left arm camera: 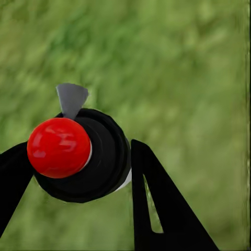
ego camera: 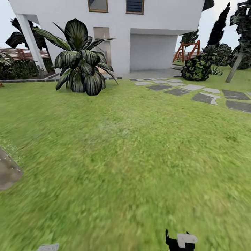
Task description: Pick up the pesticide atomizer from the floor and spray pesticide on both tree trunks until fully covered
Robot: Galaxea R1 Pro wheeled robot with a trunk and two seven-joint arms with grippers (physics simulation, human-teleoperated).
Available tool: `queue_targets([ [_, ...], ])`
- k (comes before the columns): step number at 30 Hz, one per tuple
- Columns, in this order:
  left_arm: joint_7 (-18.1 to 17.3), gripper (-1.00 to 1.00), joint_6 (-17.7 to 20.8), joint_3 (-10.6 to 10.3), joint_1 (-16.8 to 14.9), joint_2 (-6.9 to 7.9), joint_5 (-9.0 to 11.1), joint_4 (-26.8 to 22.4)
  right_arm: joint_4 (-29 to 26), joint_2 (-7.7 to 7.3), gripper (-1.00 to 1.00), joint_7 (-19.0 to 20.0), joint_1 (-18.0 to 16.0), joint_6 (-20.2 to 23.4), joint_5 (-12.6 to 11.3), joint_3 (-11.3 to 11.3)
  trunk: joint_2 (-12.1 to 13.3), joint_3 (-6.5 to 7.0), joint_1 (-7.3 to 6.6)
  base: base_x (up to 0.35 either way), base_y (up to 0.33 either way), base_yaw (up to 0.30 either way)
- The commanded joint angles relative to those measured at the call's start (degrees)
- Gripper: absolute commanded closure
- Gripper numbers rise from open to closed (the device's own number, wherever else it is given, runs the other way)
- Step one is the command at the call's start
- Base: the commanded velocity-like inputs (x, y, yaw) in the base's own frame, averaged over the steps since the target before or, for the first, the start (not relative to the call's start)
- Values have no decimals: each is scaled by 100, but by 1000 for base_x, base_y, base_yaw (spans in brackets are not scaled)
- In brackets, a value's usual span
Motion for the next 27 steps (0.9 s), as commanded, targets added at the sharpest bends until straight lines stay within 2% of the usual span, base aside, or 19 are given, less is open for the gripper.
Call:
queue_targets([
  [1,-2,100,1,2,0,-4,3,-1,0,0,-100,0,0,0,0,1,0,0,0,0,0,-300],
  [13,-7,100,-5,-3,0,22,-2,11,5,0,-100,0,0,0,1,7,0,0,0,0,-6,-300],
  [19,-1,100,-6,3,0,24,-4,19,5,0,-100,0,0,0,0,8,0,0,0,-31,-227,-300],
  [27,0,100,-6,4,2,25,-4,23,5,0,-100,0,0,0,0,6,0,0,0,-198,-223,-300],
])
